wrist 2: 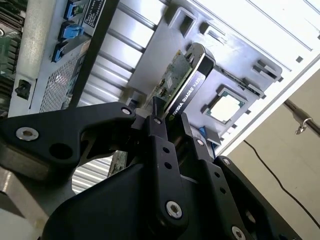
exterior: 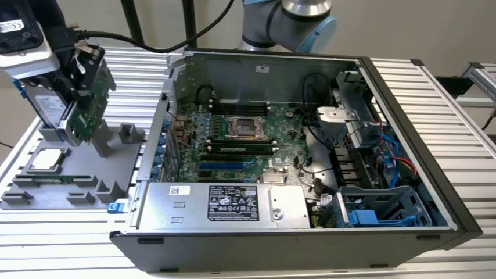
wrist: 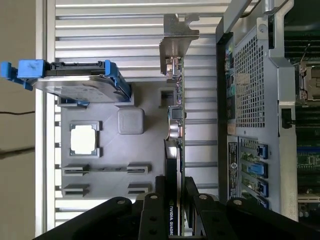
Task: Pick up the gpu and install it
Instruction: 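Pick up the gpu and move the gpu toward the slot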
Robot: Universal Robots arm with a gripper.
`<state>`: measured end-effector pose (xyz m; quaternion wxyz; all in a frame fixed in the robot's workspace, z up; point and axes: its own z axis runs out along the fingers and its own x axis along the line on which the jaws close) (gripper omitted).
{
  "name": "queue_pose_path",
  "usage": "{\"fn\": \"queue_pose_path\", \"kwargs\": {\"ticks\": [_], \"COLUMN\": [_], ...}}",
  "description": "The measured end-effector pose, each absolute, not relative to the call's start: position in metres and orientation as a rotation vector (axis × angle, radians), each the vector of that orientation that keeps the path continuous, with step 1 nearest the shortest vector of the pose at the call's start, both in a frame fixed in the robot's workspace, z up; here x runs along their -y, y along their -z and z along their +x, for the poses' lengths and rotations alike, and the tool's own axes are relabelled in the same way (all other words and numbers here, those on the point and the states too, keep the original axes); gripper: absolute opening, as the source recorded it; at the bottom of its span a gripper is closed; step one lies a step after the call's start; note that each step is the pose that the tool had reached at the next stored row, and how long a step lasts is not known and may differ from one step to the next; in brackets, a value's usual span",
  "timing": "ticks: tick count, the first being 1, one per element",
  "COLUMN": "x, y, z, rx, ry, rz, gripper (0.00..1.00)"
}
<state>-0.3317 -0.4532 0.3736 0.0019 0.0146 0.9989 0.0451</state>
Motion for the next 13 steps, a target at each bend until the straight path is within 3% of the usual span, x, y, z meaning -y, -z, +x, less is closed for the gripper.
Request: {"fn": "queue_pose_path", "kwargs": {"ticks": [13], "x": [0.453], "y": [-0.389], "z": [-0.332], "rx": [-3.134], "ry": [-0.148], "rz": [0.046], "gripper": [0.0]}}
